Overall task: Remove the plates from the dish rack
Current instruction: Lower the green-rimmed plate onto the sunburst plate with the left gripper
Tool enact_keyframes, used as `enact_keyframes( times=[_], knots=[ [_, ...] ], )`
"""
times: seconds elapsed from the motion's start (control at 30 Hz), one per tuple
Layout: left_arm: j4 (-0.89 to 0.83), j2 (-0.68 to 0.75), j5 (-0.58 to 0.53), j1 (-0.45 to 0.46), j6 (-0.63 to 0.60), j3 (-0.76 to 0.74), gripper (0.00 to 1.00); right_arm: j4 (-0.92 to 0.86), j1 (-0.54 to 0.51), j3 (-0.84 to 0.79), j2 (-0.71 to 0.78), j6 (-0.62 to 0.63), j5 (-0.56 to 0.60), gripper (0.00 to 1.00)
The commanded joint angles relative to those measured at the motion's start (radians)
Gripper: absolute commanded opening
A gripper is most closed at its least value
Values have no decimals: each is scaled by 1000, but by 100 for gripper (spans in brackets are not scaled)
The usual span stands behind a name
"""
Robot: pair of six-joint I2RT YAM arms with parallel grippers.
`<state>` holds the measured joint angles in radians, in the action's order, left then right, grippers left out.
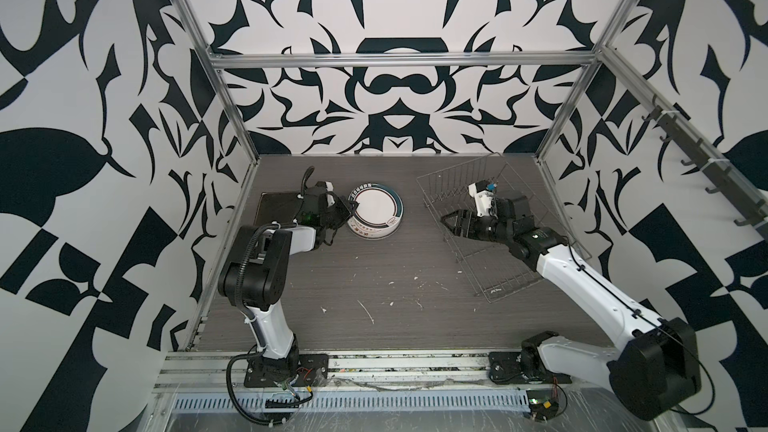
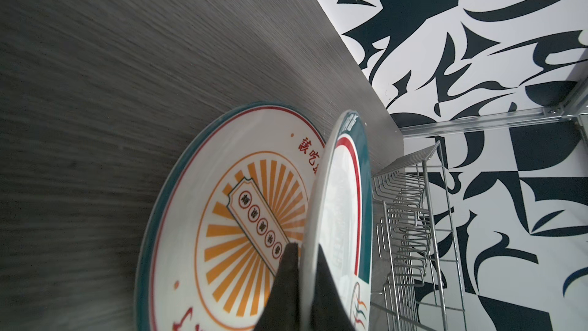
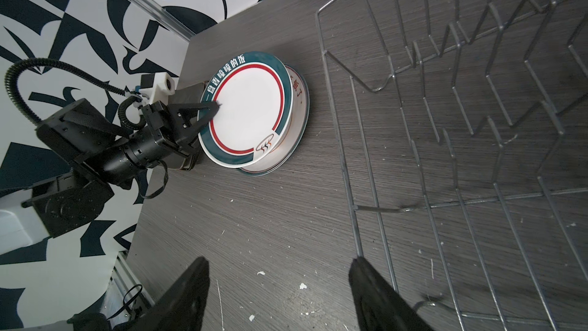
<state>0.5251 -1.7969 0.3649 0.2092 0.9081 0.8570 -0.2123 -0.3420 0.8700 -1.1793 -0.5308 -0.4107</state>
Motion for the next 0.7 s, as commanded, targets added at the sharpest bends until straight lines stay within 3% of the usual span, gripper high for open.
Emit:
enact_keyframes(
  times=[0.0,0.67],
  knots=[
    [2,-21,17,-4,-20,38,0,26,2,30,20,23,12,73],
    [-33,-74,2,-4,-38,63,1,31,3,18,37,29,27,73]
  ],
)
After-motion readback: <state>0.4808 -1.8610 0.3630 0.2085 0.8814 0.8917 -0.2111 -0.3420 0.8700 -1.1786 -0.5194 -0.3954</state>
